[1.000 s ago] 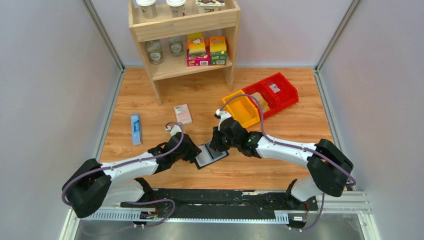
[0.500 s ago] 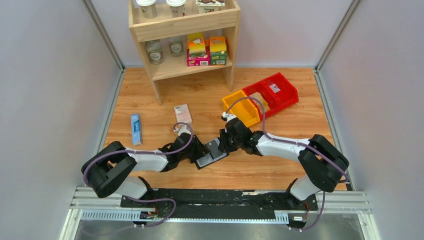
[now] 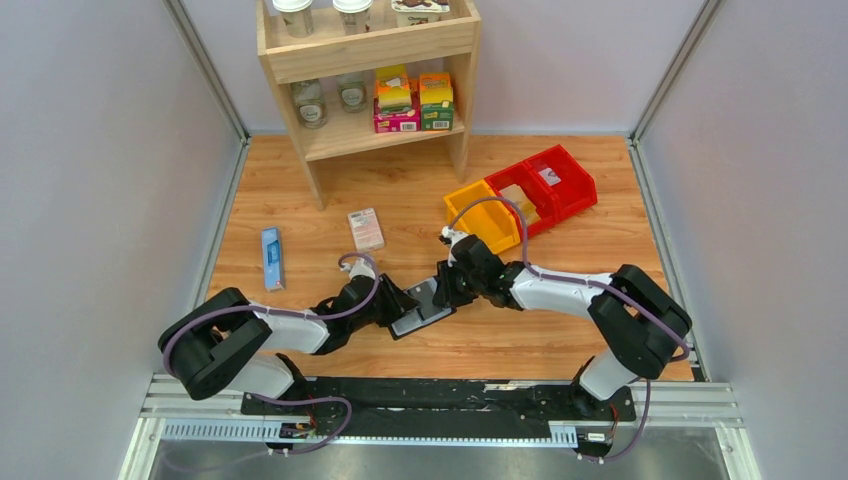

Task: Take the credit cards out of the card holder
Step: Remove the credit card from the card holder.

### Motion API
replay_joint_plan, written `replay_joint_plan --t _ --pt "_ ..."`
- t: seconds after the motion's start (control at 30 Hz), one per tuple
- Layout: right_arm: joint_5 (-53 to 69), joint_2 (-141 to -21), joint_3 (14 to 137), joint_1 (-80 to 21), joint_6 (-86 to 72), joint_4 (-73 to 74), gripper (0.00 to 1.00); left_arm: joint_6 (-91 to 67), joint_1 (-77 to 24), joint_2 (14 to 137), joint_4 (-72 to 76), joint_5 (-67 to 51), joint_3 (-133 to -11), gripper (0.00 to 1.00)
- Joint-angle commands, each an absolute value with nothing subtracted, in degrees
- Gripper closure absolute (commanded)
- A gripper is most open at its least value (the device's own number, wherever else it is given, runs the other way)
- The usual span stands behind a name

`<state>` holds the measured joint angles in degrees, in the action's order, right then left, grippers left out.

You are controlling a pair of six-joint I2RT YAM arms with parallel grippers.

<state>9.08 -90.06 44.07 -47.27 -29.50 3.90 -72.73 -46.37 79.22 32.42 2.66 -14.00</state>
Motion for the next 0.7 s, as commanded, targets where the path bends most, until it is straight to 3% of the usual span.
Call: replay_joint_plan --t 0.0,0.33,0.67 --pt "11.51 -91.58 44.65 -47.2 -29.44 1.49 0.76 -73.47 -46.58 79.19 32.52 4.22 -13.27 0.61" --pt "13.89 -95.62 46.23 -47.2 -30.93 3.6 0.8 -74.71 -46.58 80.86 37.26 3.87 -11.25 0.63" --pt "13.1 -97.56 47.2 -47.2 -31.46 5.1 0.81 -70.58 -46.67 77.87 48.68 3.69 -8.17 0.79"
